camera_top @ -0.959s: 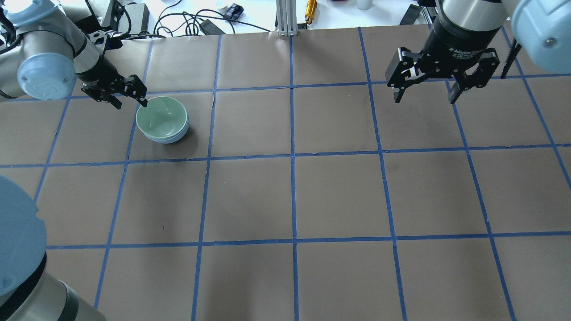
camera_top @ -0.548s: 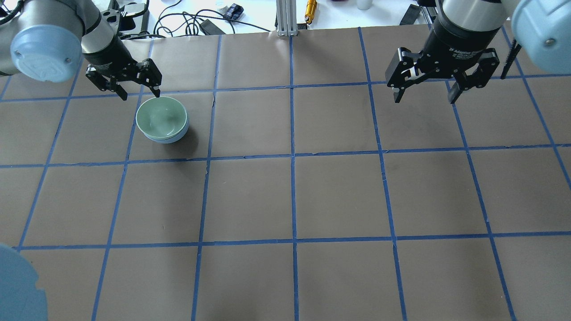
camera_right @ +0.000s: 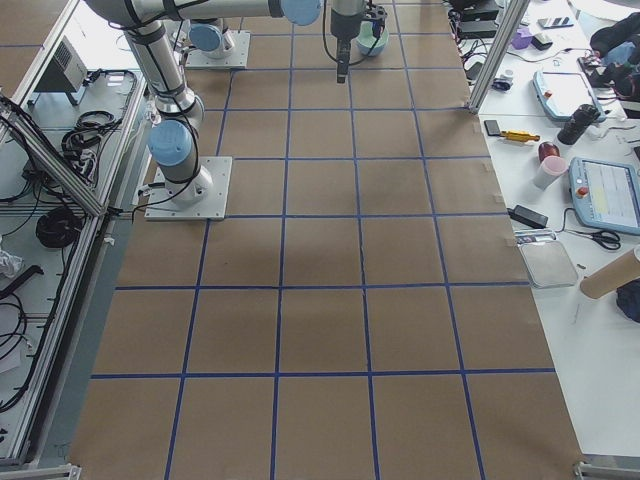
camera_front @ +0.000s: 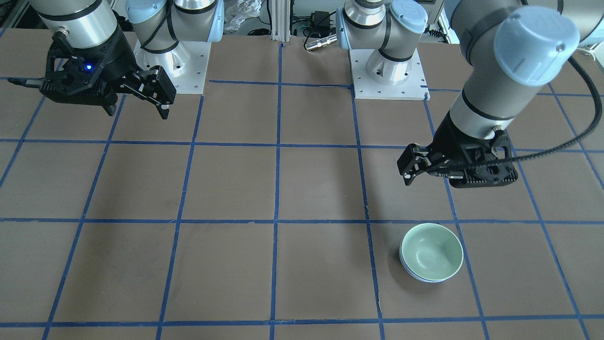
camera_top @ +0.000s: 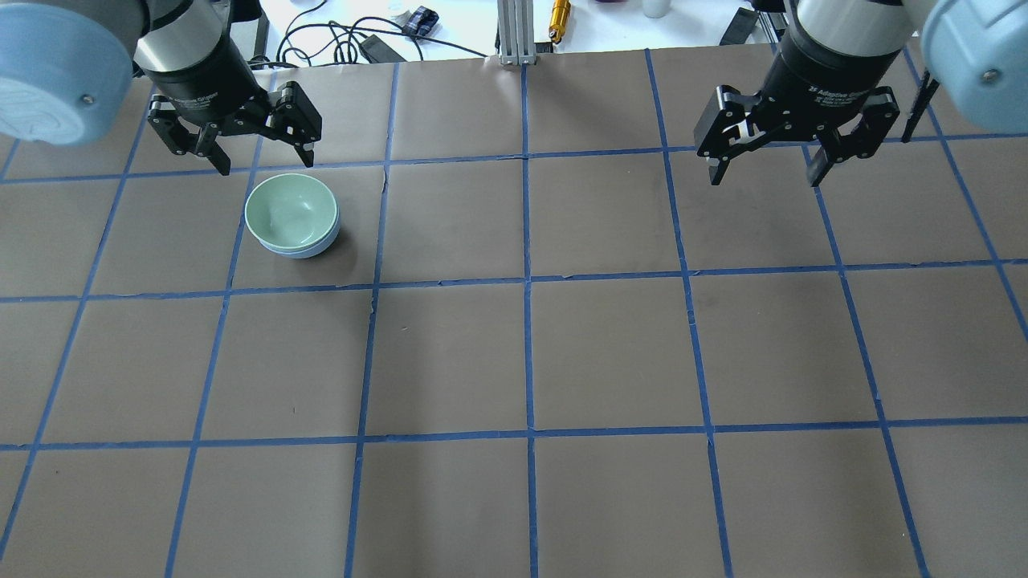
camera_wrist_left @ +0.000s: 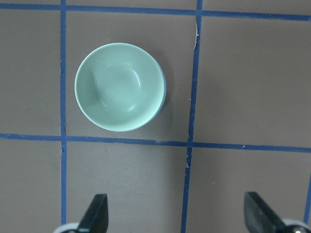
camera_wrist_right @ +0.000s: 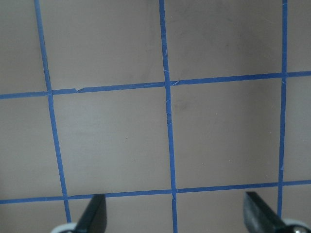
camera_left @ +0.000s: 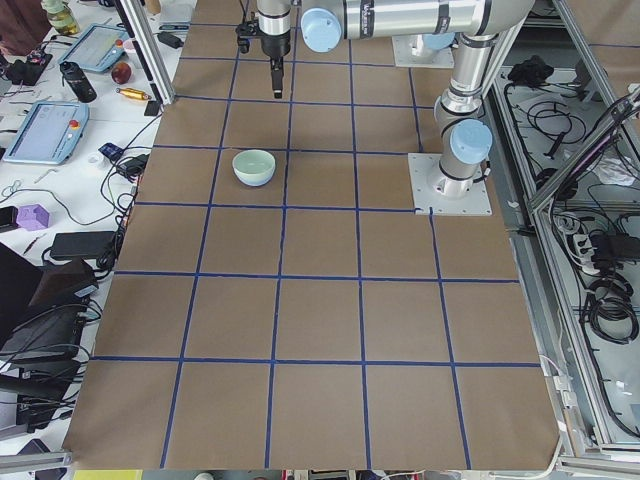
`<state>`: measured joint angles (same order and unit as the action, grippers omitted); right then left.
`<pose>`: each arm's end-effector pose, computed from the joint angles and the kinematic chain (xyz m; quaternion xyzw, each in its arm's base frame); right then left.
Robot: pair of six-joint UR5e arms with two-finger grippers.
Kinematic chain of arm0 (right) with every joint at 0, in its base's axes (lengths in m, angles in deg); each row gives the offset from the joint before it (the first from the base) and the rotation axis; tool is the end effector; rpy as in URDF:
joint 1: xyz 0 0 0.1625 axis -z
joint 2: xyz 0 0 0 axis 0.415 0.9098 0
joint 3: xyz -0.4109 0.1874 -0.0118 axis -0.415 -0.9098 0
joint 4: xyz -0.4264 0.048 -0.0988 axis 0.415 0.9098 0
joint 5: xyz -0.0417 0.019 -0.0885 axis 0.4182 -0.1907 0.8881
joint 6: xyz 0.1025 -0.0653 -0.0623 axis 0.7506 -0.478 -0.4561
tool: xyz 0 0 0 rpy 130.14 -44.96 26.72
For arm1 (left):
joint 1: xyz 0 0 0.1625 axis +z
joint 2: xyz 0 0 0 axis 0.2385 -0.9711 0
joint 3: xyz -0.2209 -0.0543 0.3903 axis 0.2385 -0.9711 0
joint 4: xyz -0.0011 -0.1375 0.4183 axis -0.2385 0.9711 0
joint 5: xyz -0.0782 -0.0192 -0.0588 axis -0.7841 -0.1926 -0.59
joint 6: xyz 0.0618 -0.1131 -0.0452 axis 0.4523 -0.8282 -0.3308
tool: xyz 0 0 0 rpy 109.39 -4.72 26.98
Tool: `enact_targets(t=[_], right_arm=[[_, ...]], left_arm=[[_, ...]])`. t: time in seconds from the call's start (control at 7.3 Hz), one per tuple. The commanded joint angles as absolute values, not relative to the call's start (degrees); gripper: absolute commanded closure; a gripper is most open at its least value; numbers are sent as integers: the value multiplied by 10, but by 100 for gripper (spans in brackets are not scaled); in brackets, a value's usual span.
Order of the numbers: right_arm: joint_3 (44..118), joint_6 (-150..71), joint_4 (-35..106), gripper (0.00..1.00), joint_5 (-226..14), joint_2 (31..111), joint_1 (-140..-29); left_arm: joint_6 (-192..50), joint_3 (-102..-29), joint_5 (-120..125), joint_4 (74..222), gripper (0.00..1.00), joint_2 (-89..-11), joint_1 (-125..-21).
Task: Stack green bowl on blue bowl
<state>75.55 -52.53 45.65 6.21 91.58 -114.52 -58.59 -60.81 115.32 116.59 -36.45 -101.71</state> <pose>0.1354 -0.5160 0.4938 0.0322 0.9994 0.0086 0.0074 -0.1097 -0.5776 0.4599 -0.0383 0.9990 -0.0202 0.0099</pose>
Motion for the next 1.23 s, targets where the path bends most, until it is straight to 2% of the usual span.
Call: enact_targets(t=[0.0,1.1], right_arm=[[755,-525,457,0,62,916,-1145],[755,-525,456,0,62,916,-1145]], left_arm=[[-596,-609,1150,1173,0,-346,-1027],[-596,-610,1149,1171,0,-339,-1027]])
